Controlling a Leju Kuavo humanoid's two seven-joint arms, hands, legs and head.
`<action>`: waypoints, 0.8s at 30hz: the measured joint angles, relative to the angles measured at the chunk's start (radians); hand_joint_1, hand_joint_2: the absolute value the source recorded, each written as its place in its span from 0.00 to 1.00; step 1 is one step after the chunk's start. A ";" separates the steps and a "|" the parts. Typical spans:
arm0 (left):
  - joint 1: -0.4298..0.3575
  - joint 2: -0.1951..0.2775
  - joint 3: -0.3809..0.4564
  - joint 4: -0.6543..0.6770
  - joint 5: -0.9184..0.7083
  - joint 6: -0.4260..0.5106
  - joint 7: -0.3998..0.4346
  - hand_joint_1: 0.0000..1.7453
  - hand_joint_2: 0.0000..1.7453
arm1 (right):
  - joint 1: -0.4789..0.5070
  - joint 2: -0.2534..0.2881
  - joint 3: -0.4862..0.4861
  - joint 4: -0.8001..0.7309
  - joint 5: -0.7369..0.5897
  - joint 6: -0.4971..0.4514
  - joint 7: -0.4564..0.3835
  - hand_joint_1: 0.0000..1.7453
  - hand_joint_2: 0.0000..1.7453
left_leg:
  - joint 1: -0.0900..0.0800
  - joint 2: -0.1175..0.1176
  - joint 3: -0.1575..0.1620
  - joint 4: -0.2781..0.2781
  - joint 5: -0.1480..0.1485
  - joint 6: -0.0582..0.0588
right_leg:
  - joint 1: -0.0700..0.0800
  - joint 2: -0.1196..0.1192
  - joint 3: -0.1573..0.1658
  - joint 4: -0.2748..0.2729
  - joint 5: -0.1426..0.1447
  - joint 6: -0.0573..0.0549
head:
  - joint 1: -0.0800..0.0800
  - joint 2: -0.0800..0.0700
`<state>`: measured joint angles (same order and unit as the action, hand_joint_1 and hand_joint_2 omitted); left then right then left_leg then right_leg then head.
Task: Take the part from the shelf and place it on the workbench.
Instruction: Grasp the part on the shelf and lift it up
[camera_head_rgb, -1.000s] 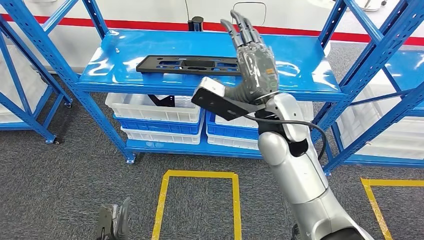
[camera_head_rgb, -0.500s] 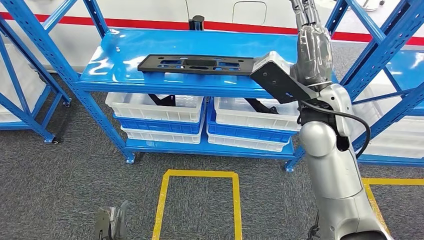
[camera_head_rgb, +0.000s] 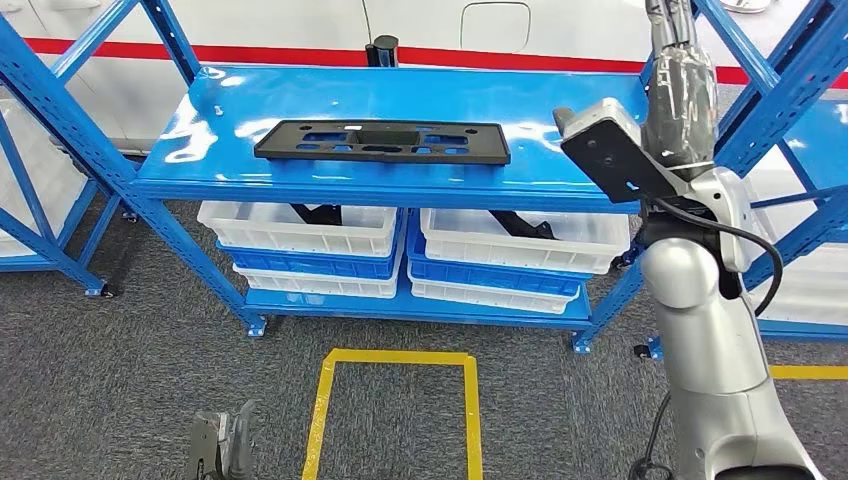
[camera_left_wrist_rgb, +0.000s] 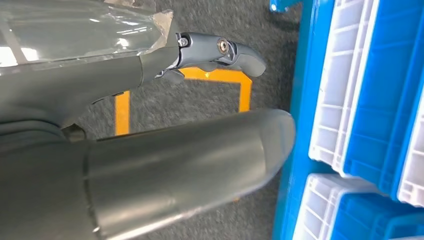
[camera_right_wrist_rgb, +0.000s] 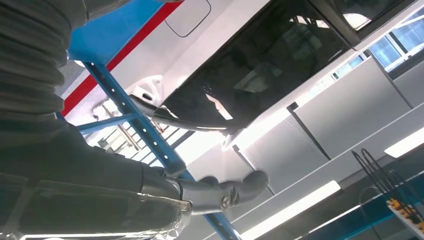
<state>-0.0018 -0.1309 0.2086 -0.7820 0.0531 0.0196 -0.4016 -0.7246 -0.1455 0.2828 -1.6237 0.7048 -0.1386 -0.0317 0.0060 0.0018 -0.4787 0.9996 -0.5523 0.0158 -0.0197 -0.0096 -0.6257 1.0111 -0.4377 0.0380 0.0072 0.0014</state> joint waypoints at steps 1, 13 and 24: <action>-0.004 0.001 0.000 0.002 0.004 0.000 -0.002 0.00 0.00 | -0.001 -0.006 0.000 0.001 -0.005 -0.007 -0.001 0.00 1.00 | 0.001 0.001 -0.011 0.032 0.010 -0.004 | -0.004 0.002 0.013 -0.003 -0.008 -0.010 | -0.001 0.000; -0.024 0.024 -0.007 0.075 0.032 0.001 -0.039 0.00 0.00 | 0.009 -0.035 0.009 0.050 -0.033 -0.043 -0.019 0.00 1.00 | -0.012 -0.007 -0.282 0.038 0.207 0.014 | -0.001 0.033 0.241 -0.035 -0.187 -0.016 | -0.004 0.000; -0.046 0.025 -0.010 0.096 0.037 0.001 -0.048 0.00 0.00 | 0.014 -0.055 0.012 0.067 -0.034 -0.051 -0.021 0.00 1.00 | -0.008 -0.033 -0.022 -0.051 0.072 0.040 | 0.006 0.022 -0.035 0.179 -0.277 0.010 | -0.005 0.000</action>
<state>-0.0475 -0.1057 0.1989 -0.6857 0.0896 0.0202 -0.4493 -0.7108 -0.2007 0.2944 -1.5567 0.6706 -0.1901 -0.0525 -0.0017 -0.0312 -0.5006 0.9481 -0.4808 0.0561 -0.0140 0.0119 -0.6609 1.1901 -0.7149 0.0484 0.0024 0.0011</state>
